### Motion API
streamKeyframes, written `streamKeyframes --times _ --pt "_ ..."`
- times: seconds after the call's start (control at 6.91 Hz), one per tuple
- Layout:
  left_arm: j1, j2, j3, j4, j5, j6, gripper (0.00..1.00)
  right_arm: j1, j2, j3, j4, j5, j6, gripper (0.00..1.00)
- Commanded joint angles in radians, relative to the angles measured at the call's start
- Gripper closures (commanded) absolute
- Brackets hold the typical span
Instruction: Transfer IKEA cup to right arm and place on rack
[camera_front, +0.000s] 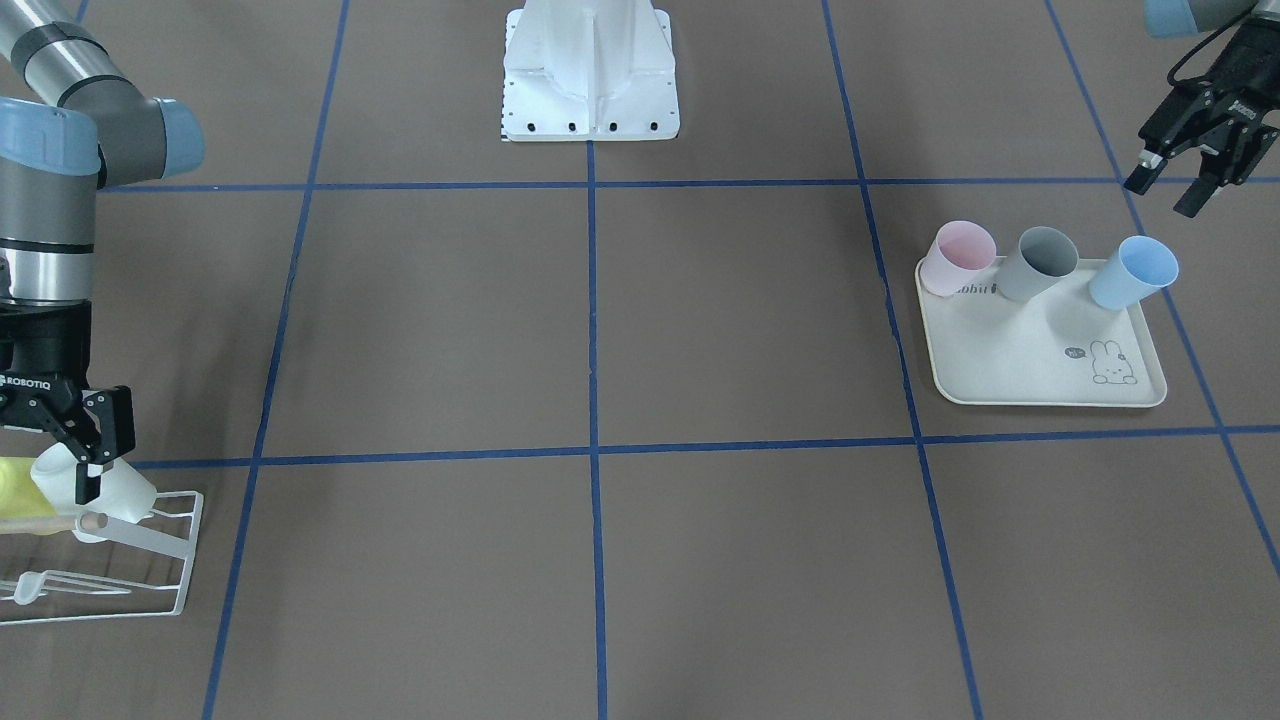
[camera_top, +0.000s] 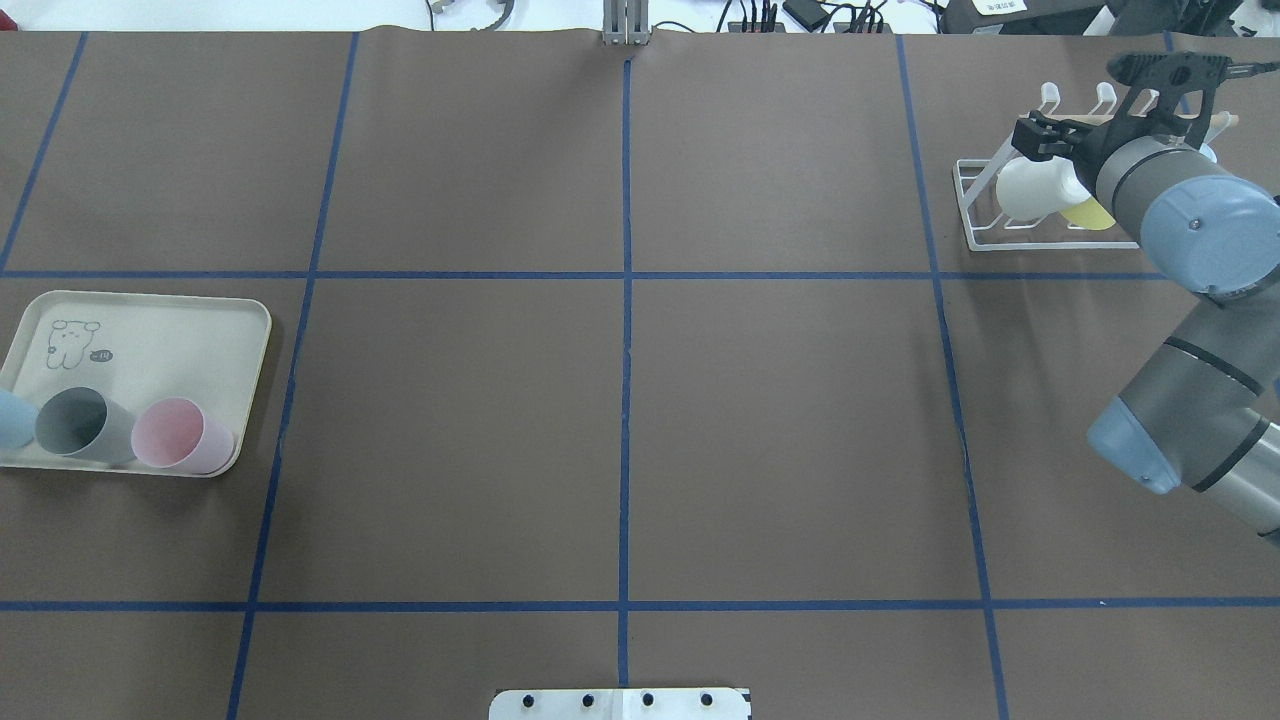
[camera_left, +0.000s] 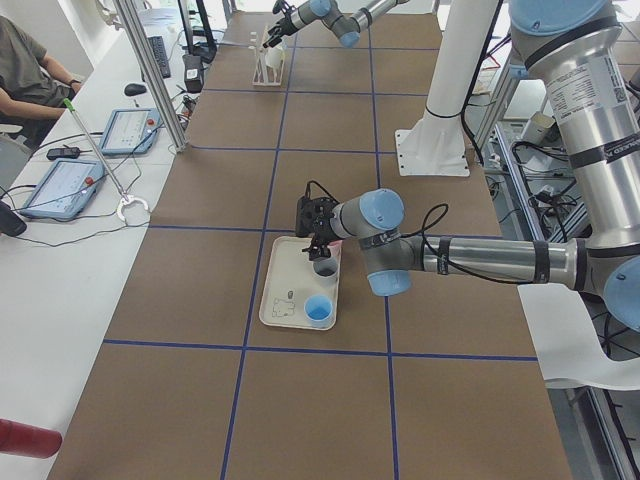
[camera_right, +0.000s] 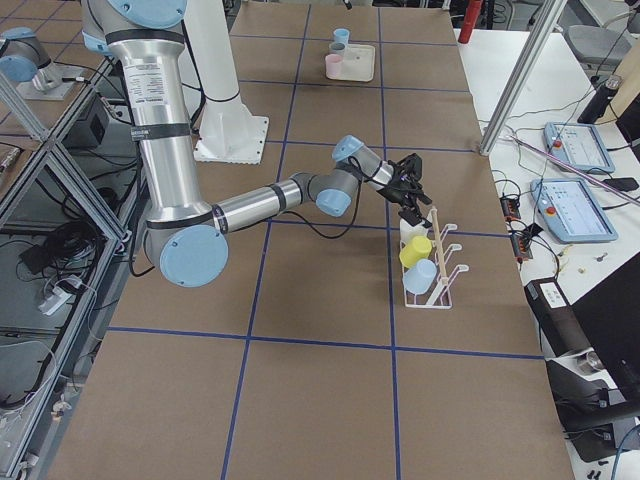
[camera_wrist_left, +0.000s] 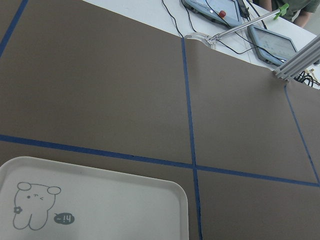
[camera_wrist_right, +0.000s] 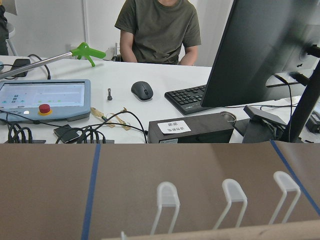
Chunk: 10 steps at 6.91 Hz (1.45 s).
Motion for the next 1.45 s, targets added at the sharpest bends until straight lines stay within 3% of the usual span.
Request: streamKeyframes --times 0.0,0.43,0.72,1.01,1.3 --pt "0.000 0.012 0.000 0.006 -0.001 0.051 0.00 0.019 0.006 0.053 -0.008 0.087 -0.005 0.00" --pt "-0.006 0.136 -0.008 0.115 -0.004 0.382 0.00 0.136 0.006 0.179 -0.124 0.350 -0.012 0.00" --pt "0.000 0.155 -0.003 0.271 -0.001 0.529 0.00 0.138 0.034 0.282 -0.244 0.426 -0.010 0.00" --pt "-0.001 0.081 0.027 0.475 0.006 0.778 0.00 0.136 0.061 0.337 -0.273 0.539 0.008 0.00" --pt "-0.001 -0.050 0.132 0.546 0.005 0.817 0.00 0.136 0.097 0.340 -0.263 0.639 0.031 0.00"
